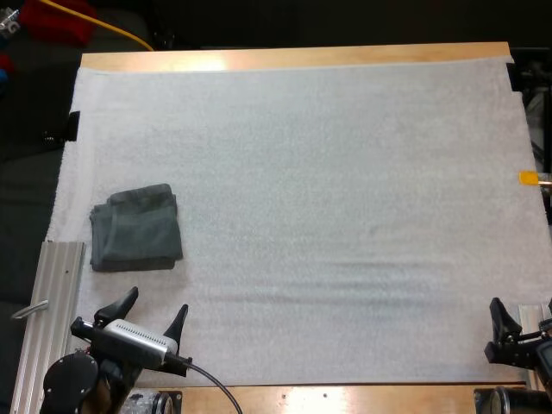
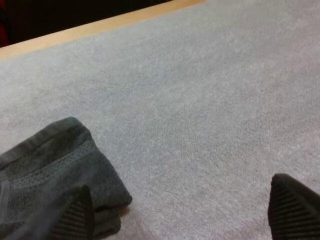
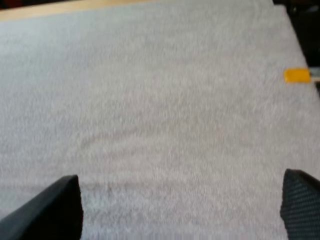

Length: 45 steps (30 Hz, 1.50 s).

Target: Pick towel from pile, fold and stack

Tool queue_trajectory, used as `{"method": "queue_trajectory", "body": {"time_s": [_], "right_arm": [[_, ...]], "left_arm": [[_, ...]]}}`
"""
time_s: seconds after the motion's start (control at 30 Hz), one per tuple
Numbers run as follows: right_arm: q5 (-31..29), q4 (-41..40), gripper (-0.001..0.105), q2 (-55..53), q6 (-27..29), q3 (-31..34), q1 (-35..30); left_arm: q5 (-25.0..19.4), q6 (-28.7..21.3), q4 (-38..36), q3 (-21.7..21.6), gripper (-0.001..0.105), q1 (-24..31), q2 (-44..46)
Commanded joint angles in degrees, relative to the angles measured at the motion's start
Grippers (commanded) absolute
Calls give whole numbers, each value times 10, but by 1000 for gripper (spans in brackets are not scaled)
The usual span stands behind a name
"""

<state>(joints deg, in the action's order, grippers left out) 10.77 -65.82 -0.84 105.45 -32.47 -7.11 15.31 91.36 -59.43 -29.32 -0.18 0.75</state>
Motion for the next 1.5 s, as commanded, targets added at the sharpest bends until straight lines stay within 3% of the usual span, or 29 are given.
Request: {"method": "queue_trajectory", "body": {"time_s": [0.0, 1.47], "right_arm": [[-3, 0, 78, -22, 1, -2, 0], [-17, 0, 78, -22, -7, -2, 0]], "left_arm": [[-4, -1, 11, -2, 69, -1, 79], [-4, -1, 11, -2, 69, -1, 79]]}}
